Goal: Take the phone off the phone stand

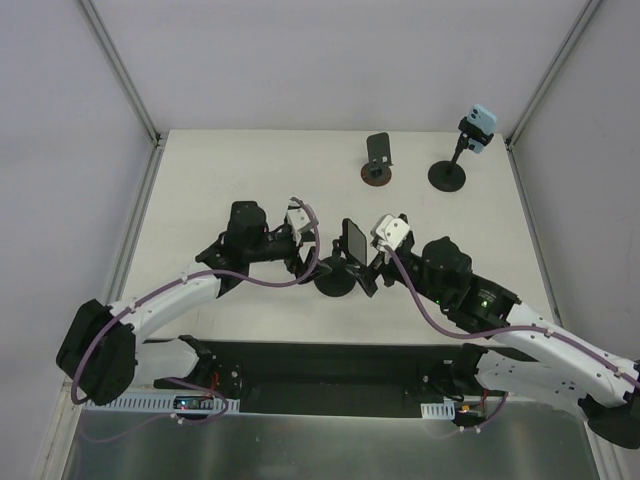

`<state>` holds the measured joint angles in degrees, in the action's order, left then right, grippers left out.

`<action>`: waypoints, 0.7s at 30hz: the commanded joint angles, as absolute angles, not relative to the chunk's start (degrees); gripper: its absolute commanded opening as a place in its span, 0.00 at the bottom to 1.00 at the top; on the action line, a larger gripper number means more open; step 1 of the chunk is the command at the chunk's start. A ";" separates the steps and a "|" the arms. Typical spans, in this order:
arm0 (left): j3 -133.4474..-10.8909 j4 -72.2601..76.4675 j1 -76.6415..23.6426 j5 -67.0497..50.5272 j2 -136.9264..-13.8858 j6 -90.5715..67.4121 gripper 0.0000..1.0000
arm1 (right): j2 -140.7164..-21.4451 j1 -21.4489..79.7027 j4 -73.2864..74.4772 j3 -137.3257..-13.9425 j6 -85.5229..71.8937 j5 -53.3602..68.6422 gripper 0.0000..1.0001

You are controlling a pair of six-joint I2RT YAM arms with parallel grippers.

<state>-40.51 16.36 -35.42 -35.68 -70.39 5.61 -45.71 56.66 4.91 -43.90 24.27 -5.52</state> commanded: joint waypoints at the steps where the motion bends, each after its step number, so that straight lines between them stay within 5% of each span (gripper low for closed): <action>1: -36.40 19.77 -35.24 -29.54 -62.34 0.19 0.94 | -47.01 55.20 5.17 -49.83 31.11 -2.91 0.96; 9: -30.76 17.41 -35.24 -21.45 -47.03 -4.66 0.95 | -52.99 41.32 16.44 -60.47 38.56 25.63 0.96; 21: -29.97 15.12 -35.59 -23.47 -43.59 -8.96 0.96 | -57.13 36.39 19.87 -62.58 46.76 37.36 0.96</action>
